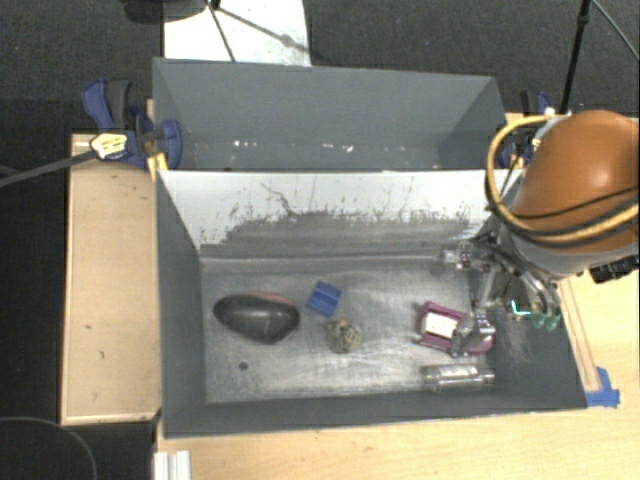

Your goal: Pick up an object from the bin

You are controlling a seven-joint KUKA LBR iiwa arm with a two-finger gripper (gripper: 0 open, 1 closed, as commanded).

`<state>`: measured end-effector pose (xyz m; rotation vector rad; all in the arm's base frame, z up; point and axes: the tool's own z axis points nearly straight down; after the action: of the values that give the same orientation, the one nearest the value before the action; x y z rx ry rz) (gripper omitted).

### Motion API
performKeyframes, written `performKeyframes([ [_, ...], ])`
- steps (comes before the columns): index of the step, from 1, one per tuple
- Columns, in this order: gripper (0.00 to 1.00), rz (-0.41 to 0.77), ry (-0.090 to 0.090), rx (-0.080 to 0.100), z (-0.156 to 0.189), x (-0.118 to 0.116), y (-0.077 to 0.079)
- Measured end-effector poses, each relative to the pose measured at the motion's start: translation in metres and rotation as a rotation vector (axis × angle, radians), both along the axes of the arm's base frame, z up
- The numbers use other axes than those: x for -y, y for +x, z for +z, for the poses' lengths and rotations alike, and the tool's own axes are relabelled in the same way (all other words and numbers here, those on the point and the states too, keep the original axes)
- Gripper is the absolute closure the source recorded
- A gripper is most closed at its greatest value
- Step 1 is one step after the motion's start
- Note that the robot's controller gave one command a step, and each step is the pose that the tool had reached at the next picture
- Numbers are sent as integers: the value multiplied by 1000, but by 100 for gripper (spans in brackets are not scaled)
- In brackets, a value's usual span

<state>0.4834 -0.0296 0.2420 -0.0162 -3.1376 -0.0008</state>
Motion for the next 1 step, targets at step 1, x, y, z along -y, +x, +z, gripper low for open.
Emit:
performKeyframes([
  [1, 0, 47, -3, 18, -171, 93, 32],
])
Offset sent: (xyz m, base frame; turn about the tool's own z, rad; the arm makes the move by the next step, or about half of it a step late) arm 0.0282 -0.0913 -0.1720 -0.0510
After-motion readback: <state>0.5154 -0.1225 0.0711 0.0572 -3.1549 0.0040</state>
